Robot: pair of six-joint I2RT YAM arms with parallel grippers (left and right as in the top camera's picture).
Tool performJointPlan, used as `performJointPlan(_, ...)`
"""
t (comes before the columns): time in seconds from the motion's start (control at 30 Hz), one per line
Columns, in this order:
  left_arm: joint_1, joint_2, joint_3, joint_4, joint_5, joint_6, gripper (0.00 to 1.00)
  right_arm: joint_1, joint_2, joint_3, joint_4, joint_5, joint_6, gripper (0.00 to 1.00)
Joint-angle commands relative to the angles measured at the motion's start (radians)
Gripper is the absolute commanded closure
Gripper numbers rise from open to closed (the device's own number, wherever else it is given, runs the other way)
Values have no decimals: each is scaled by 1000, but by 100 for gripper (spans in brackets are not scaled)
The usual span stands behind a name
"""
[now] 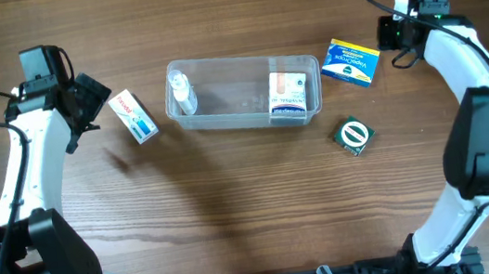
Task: Pack container
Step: 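Release the bandage box and raise the right gripper, then lower the right gripper onto the blue VapoDrops box and grasp it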
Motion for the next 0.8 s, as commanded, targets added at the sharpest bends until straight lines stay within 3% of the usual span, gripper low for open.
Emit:
performJointPlan(0.0, 4, 7, 10, 0, -14, -6, 0, 0, 70, 20, 40, -41, -43, 96)
performJointPlan(0.3, 4, 7, 10, 0, -14, -6, 0, -2, 114, 20, 43, -57, -34, 96)
performJointPlan(0.77, 4, 7, 10, 0, -14, -6, 0, -2, 85, 21, -172, -132, -31, 96)
